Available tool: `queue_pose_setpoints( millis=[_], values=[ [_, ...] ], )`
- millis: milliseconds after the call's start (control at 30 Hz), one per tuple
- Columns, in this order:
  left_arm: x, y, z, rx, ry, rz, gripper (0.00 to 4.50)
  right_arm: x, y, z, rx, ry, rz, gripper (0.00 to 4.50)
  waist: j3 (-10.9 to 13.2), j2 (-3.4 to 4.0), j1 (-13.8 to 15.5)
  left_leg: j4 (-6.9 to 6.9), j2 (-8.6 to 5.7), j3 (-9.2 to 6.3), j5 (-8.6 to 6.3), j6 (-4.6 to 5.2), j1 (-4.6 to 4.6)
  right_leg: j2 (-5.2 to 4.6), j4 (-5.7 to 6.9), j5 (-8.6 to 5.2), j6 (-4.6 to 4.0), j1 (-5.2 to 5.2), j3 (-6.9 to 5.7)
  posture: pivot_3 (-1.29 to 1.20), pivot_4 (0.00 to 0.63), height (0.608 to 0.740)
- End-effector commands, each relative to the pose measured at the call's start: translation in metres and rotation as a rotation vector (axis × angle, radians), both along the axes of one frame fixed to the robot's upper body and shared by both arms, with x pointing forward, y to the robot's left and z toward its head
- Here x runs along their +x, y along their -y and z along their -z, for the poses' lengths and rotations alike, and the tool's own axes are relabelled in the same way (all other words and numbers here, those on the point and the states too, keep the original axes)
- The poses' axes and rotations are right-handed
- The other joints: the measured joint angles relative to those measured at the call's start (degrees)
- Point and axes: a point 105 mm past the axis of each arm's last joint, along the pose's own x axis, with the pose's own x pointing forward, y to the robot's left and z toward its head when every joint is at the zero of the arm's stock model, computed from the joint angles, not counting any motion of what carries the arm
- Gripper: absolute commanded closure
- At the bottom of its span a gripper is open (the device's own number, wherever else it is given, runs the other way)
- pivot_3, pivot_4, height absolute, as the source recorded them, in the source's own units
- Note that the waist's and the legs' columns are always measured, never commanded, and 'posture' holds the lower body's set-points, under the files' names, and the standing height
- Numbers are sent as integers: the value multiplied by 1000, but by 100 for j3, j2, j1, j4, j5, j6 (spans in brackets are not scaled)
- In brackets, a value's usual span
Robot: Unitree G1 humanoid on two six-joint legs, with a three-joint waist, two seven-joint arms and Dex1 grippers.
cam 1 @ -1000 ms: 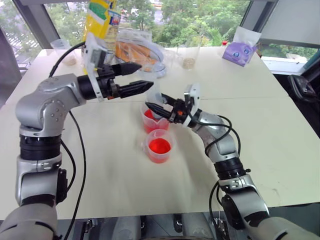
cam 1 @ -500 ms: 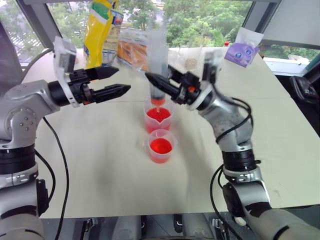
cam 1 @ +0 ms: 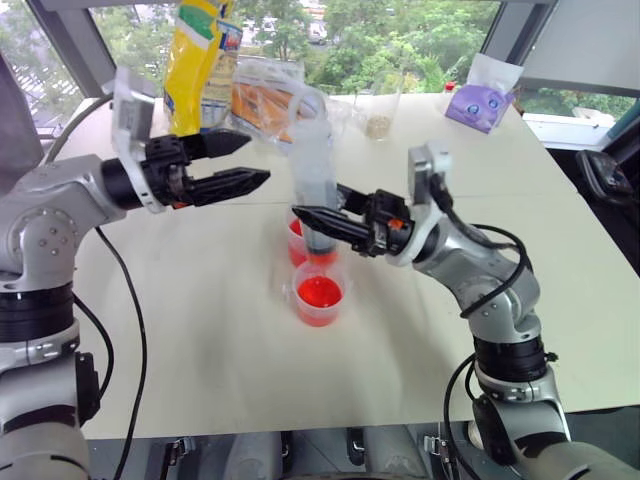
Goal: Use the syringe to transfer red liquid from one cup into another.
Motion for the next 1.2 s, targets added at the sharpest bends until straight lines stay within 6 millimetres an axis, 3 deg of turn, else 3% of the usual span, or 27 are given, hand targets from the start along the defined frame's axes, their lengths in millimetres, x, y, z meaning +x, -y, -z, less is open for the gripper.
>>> queue_pose_setpoints(
  millis=[33, 200, 600, 700, 933, 1200],
  values=[
    [-22, 7, -21, -9, 50, 97, 29, -5, 0, -1, -5, 57, -7, 3085, 0, 0, 2, 0, 0, 0, 0, 0, 0, 0, 0, 0, 0, 0, 0, 0, 150, 740],
    [-38, 14, -30, -48, 37, 194, 29, -4, 0, 3, -15, 61, -2, 3085, 0, -1, 3, 1, 0, -3, 0, 0, 0, 0, 0, 0, 0, 0, 0, 0, 150, 740],
    [-38, 33, -40, -90, 37, 256, 29, -2, -2, 4, -29, 74, 1, 3085, 0, -1, 0, 3, -2, -5, 1, -1, 0, 1, -1, 0, 0, 4, 0, 0, 150, 740],
    [-40, 34, -36, -70, 26, 266, 787, -2, -2, 4, -29, 74, 5, 3085, 0, -1, 3, 3, -2, -5, 1, -1, 0, 1, -1, 0, 0, 3, 0, 0, 150, 740],
    [-42, 38, -31, -49, 10, 281, 4332, 0, -2, 4, -28, 74, 10, 3085, 0, -1, 5, 3, -2, -5, 1, -1, 0, 1, -1, 0, 0, 4, 0, 0, 150, 740],
    [-36, 45, -21, -19, -6, 285, 4426, -4, -2, 0, -26, 85, -3, 3085, 0, -1, 8, 3, -3, -5, 1, -1, 0, 1, -1, 0, 0, 4, 0, 0, 150, 740]
  ],
)
